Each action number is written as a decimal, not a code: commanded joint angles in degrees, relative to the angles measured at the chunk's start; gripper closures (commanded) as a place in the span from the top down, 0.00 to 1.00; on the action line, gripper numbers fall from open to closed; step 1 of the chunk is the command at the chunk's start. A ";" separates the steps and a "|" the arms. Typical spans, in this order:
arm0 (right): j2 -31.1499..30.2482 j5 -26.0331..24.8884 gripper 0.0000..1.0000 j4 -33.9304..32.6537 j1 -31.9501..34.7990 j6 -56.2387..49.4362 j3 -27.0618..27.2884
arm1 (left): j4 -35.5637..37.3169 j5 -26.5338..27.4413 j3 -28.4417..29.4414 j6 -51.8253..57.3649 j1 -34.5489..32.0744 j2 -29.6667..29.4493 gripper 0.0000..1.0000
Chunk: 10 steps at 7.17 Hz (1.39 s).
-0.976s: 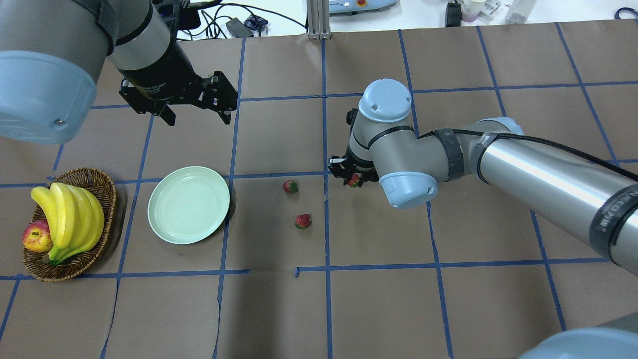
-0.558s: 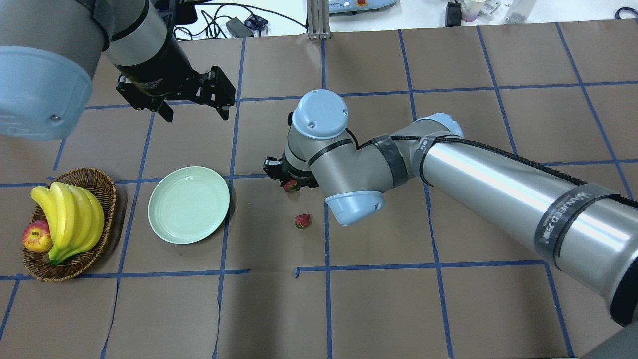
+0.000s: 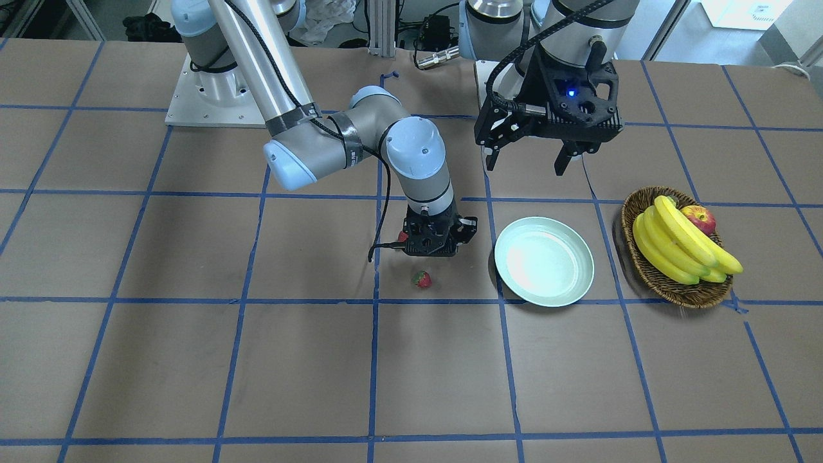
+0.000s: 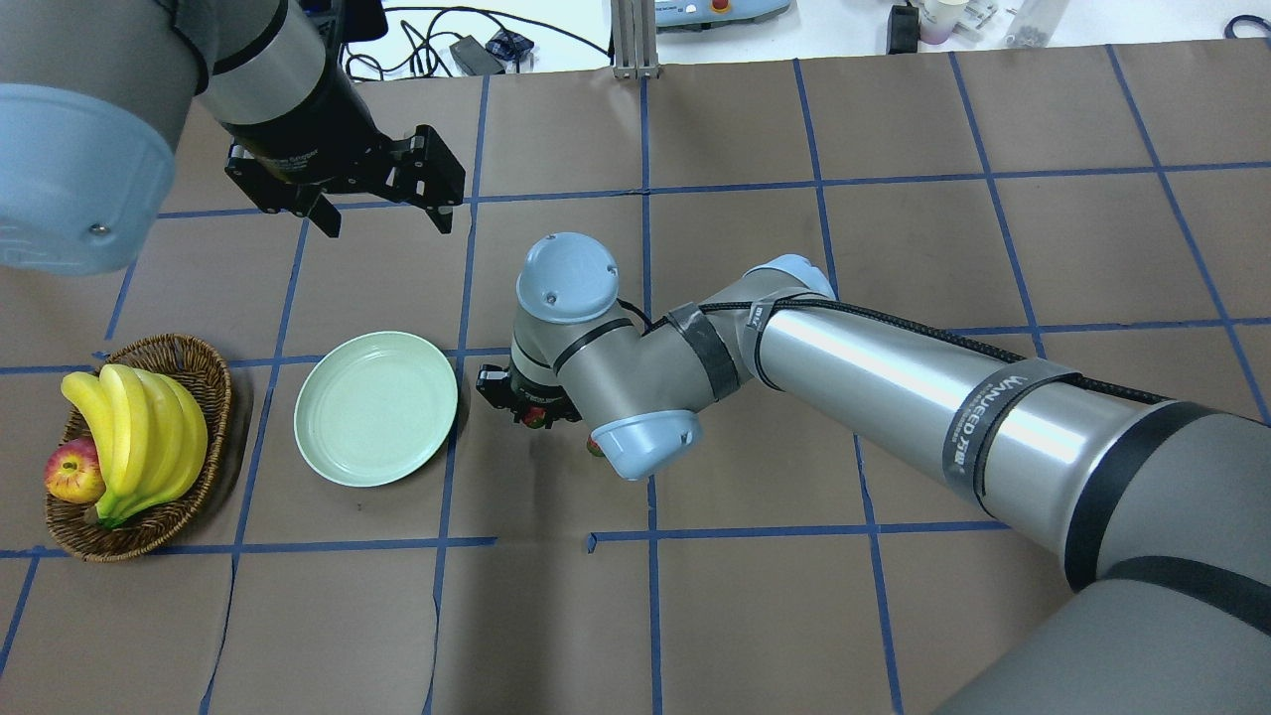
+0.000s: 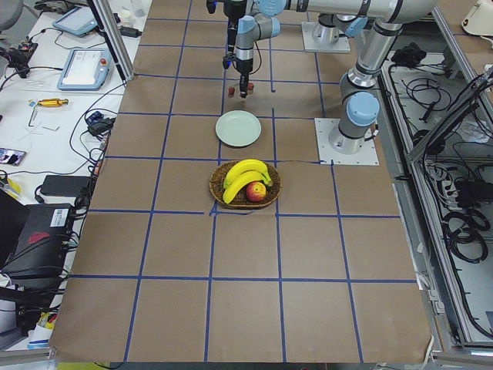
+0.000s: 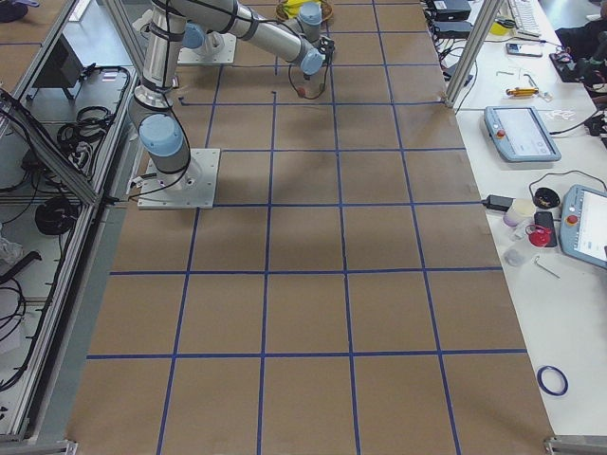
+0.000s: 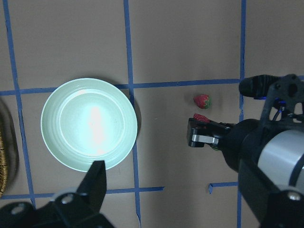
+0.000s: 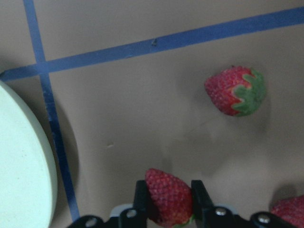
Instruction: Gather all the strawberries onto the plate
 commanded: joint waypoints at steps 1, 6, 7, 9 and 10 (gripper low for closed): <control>0.28 -0.06 1.00 0.17 0.07 0.00 0.37 | -0.03 0.04 0.11 0.00 0.09 0.12 1.00; -14.17 -9.16 1.00 20.14 -10.42 -5.51 0.46 | -0.29 0.04 -0.15 1.15 1.76 0.65 1.00; -18.83 -9.46 1.00 25.34 -15.52 -9.36 0.37 | -0.56 0.04 -0.50 1.15 1.76 0.91 1.00; -27.46 -9.47 1.00 37.55 -22.58 -14.91 -4.78 | -0.65 -0.05 -1.29 1.15 1.50 0.82 1.00; -27.75 -9.73 1.00 43.78 -24.34 -15.46 -9.86 | -0.65 0.04 -2.16 1.06 1.41 0.82 1.00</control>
